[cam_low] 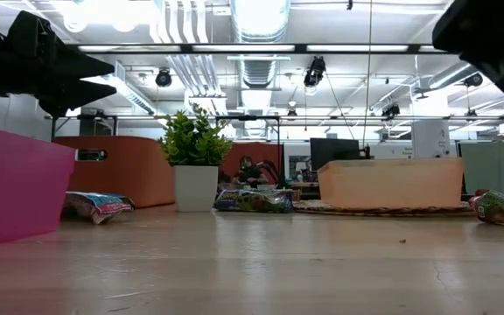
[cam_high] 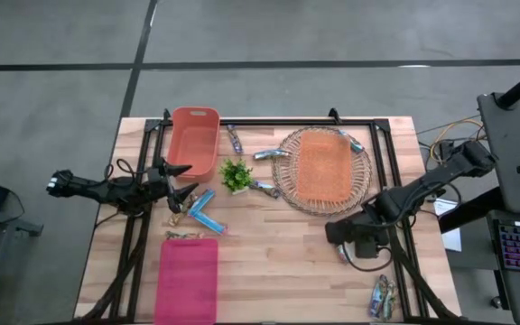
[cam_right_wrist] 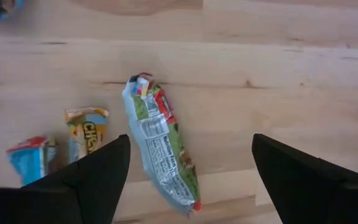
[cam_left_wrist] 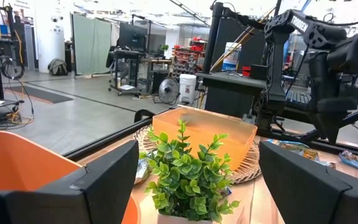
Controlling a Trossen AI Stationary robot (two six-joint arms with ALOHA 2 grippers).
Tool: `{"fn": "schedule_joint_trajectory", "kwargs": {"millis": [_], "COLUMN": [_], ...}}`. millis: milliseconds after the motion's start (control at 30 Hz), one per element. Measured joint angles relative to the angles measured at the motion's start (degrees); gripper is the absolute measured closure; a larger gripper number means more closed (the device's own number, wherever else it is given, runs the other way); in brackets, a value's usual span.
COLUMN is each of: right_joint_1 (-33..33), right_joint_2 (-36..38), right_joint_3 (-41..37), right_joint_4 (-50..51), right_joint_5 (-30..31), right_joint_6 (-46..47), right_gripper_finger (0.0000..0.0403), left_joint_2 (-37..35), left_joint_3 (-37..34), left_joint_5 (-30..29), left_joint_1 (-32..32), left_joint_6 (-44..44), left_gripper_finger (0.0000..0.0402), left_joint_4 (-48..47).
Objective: Pick and place Granola Bars by type
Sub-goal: Put the red granola bar into the right orange bin
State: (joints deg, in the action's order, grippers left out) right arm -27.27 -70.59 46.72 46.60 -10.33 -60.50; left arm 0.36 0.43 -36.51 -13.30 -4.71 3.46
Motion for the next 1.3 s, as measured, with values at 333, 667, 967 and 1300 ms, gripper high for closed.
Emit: {"fn": "schedule_joint_trajectory", "kwargs": {"millis": [333, 667, 967, 1300], "right_joint_1": [0.0, 0.0, 0.0, 0.0], "right_joint_2": [-3.0, -7.6, -10.5, -12.7], "right_joint_3": [-2.8, -7.1, -10.3, -9.9], "right_joint_4": [-6.5, -11.0, -15.4, -15.9], "right_joint_5": [0.0, -0.1, -0.2, -0.4], "right_joint_6": [-4.2, -4.7, -4.3, -2.0], "right_gripper_finger": [0.0078, 0.0078, 0.0078, 0.0091], "left_joint_2": [0.0, 0.2, 0.5, 0.5], "left_joint_3": [0.0, 0.0, 0.0, 0.0], "left_joint_5": [0.0, 0.0, 0.0, 0.0], "left_joint_1": [0.0, 0.0, 0.0, 0.0], "left_joint_6": [0.0, 0.0, 0.0, 0.0], "left_gripper_finger": [0.0090, 0.0090, 0.0090, 0.0090], "left_joint_4": [0.0, 0.6, 0.7, 0.8]}}
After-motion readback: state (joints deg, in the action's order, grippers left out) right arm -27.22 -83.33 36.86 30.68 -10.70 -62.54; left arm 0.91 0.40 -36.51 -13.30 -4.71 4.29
